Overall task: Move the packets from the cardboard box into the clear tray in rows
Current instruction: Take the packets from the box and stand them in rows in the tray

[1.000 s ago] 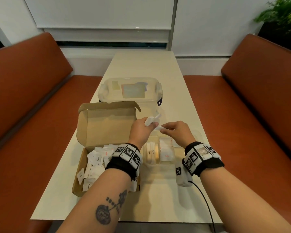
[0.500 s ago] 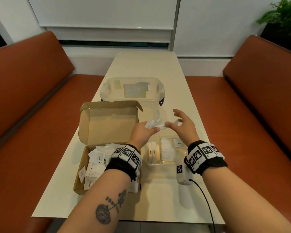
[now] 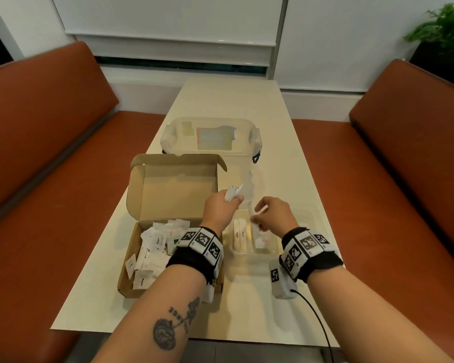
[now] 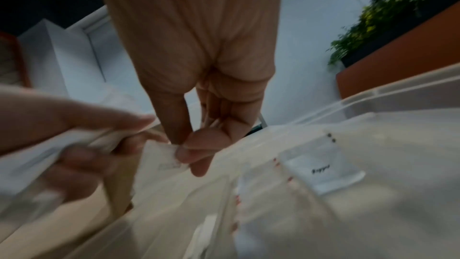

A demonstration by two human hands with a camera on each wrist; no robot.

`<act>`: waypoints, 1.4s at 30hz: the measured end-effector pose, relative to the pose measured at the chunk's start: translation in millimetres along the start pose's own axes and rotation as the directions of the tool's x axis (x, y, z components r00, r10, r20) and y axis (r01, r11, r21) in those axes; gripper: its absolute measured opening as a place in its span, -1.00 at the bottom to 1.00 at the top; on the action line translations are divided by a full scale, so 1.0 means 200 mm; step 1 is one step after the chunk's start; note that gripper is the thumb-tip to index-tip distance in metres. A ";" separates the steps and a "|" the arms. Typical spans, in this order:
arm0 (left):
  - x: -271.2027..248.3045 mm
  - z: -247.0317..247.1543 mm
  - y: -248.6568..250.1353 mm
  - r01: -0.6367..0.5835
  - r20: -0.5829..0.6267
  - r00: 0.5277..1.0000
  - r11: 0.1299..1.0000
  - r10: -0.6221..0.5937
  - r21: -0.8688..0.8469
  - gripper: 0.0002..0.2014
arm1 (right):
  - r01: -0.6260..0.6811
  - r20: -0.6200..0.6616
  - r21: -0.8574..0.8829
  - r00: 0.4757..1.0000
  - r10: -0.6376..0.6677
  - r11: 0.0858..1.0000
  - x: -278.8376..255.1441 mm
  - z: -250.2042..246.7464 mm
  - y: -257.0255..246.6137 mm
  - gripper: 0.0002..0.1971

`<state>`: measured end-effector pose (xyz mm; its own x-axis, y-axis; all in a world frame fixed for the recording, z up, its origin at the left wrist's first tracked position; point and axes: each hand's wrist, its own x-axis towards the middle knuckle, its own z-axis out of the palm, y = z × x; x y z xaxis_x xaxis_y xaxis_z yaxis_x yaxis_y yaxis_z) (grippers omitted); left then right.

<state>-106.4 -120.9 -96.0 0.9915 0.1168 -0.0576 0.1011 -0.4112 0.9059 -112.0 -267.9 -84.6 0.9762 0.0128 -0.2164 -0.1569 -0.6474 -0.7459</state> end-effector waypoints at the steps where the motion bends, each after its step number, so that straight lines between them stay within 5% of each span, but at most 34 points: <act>1: 0.00 0.00 0.00 0.003 0.002 1.000 1.000 -0.003 0.000 -0.73 | -0.008 0.003 0.006 1.000 0.008 1.000 0.00 0.03 0.00 -0.83; 9: 0.00 -0.01 0.00 -0.003 0.014 1.000 1.000 0.003 0.011 -0.65 | 0.123 -0.022 -0.484 0.988 -0.153 0.866 0.00 0.24 -0.02 -0.85; 17: 0.01 -0.02 0.00 0.020 0.031 0.999 1.000 -0.020 -0.017 -0.72 | 0.152 0.018 -0.652 0.983 -0.184 0.743 0.03 0.27 0.04 -0.79; 21: 0.01 -0.02 0.00 0.011 0.031 0.999 1.000 -0.011 -0.007 -0.69 | 0.191 0.033 -0.775 0.964 -0.263 0.602 0.04 0.23 0.04 -0.77; 32: 0.01 -0.02 0.00 0.024 0.024 0.999 1.000 -0.024 -0.006 -0.64 | 0.137 0.024 -0.831 0.977 -0.212 0.540 0.00 0.21 0.05 -0.76; 42: 0.00 -0.01 0.01 0.023 0.028 0.999 1.000 -0.023 0.013 -0.67 | 0.232 0.122 -0.867 0.957 -0.264 0.441 0.02 0.25 0.06 -0.78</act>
<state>-106.3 -119.0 -93.5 0.9908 0.1009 -0.0902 0.1247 -0.4203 0.8988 -117.4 -238.4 -126.5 0.9572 0.2760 -0.0870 0.2872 -0.9431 0.1673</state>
